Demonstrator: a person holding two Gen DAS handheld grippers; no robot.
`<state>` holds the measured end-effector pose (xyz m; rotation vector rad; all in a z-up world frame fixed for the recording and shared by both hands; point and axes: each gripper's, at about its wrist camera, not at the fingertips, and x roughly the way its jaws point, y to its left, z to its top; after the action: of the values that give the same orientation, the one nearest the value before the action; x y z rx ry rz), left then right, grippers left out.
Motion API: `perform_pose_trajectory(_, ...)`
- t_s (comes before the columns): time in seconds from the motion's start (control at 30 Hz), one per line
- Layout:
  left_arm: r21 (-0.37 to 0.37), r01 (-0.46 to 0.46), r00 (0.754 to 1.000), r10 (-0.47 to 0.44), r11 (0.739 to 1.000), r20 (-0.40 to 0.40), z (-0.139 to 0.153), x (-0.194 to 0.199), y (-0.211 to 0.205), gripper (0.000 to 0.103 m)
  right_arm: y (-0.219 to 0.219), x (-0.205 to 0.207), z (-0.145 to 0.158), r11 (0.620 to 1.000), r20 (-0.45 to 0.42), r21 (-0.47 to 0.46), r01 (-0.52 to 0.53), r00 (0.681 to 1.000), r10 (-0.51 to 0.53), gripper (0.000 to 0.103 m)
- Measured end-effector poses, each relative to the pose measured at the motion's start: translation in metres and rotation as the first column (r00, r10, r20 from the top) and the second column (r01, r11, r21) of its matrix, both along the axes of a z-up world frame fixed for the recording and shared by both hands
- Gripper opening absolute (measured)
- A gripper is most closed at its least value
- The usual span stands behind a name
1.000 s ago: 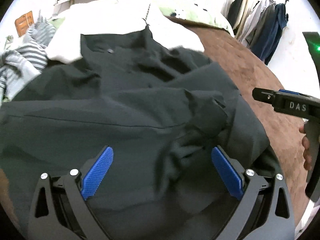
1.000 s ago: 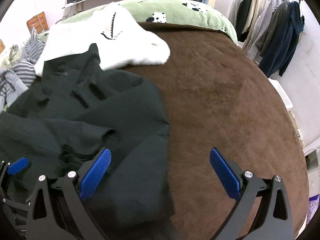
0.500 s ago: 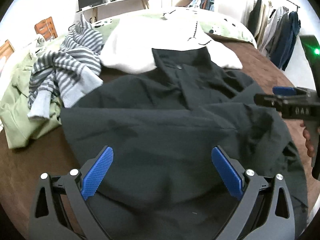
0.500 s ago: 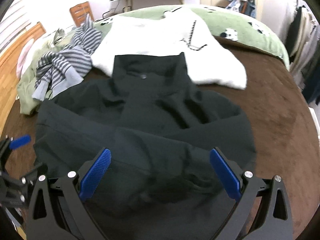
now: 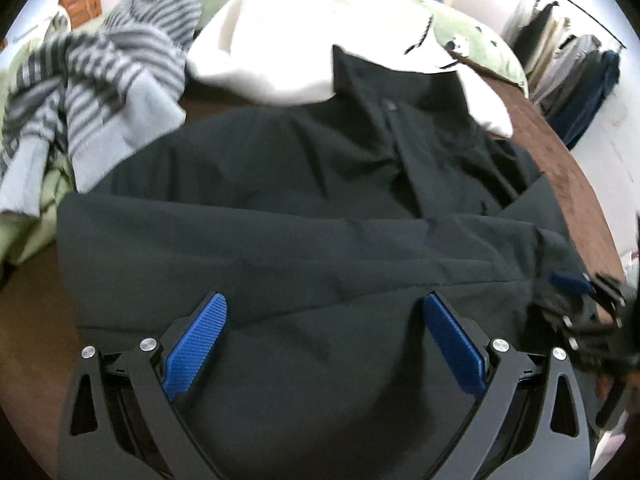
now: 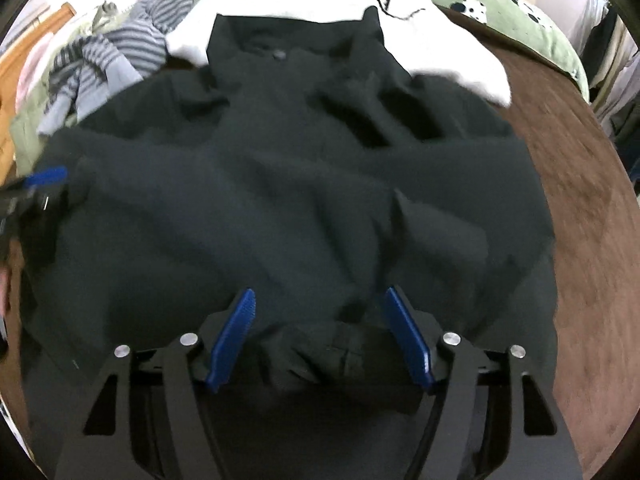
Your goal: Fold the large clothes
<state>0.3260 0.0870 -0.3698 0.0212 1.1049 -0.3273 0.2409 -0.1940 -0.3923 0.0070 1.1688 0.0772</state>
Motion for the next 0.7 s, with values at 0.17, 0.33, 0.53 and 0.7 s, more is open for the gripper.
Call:
perform_pose_trajectory(0.17,0.013,-0.014,0.999,0.015,1.000,-0.032,-0.025,0.012,0.002,0.096,-0.002,-0.031,-0.009,1.000,0.024,-0.020,-0.015,1.000,0.016,0.065)
perform_pose_trajectory(0.33,0.006,-0.003,0.998,0.004,1.000,-0.059,-0.052,0.023,0.000,0.097,-0.002,-0.034,-0.019,1.000,0.046,-0.015,-0.003,0.999,0.004,0.065)
perform_pose_trajectory(0.53,0.022,-0.005,1.000,0.005,1.000,-0.014,-0.056,0.018,-0.004,0.097,0.000,-0.035,-0.019,0.999,0.063,-0.037,-0.018,0.998,0.020,0.067)
perform_pose_trajectory(0.7,0.011,-0.022,0.997,0.021,1.000,0.077,-0.024,-0.011,0.006,0.097,0.009,-0.026,0.000,0.999,0.047,-0.010,-0.045,0.998,0.045,0.086)
